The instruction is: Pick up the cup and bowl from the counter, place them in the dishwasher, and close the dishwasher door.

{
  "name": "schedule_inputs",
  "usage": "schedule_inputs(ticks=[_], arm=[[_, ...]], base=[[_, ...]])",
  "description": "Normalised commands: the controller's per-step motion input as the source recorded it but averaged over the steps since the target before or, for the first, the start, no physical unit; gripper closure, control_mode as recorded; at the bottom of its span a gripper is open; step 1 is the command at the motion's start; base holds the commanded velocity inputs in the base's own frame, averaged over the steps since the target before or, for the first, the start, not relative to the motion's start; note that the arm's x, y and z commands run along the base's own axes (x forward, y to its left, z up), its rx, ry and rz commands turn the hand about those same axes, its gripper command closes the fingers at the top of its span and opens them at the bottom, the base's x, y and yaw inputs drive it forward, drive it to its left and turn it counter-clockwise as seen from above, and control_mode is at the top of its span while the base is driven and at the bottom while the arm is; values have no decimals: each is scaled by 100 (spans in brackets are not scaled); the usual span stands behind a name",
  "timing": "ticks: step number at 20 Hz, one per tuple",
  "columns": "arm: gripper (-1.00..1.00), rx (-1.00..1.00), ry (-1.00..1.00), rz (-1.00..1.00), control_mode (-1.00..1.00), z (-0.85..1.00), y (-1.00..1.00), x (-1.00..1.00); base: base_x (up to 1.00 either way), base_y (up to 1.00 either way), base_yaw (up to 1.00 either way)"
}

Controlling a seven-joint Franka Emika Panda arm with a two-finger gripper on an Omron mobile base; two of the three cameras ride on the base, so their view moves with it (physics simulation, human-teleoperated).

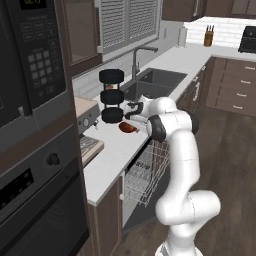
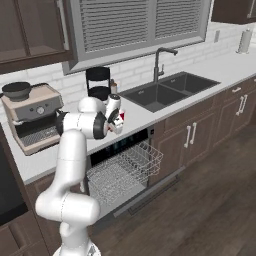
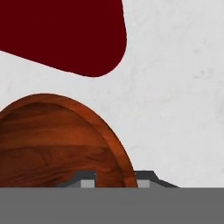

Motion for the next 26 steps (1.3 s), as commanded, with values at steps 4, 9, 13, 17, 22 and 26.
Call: schedule_inputs(ticks=[4,9,13,17,22,26], arm=[[100,0,-7,-8,-100,5,12,-31],[100,1,-18,2,-100,36,-2,-97],[100,4,-11,0,-100,18,-23,-100],[100,5,-2,0,-100,0,-52,-100],[100,9,0,0,-100,-3,-67,-100],[100,10,3,0,-100,-23,-59,-81]], base=[[0,0,0],[0,0,0],[0,0,0],[0,0,0],[0,0,0],[0,0,0]])
